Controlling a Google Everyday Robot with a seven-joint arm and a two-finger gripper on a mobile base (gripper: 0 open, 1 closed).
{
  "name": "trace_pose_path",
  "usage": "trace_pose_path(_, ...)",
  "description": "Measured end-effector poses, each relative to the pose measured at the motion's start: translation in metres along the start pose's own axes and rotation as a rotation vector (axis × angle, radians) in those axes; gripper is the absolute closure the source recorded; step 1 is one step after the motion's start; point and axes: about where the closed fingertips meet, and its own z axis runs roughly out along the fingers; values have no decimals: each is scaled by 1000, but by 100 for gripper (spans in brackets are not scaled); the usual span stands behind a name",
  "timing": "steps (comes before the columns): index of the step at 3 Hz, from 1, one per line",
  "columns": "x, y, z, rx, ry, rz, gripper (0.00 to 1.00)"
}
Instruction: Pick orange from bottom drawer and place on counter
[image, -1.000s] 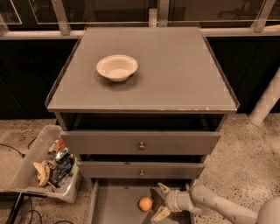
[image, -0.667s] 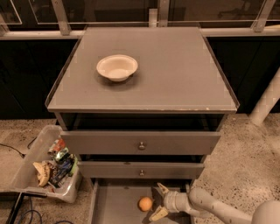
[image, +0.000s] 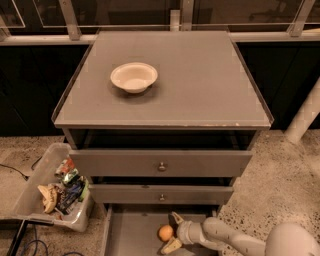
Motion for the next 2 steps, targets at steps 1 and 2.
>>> trace_pose_path(1, 0, 0, 1, -1, 0, 0, 0)
trace_pose_path(2, 0, 0, 1, -1, 0, 0, 19)
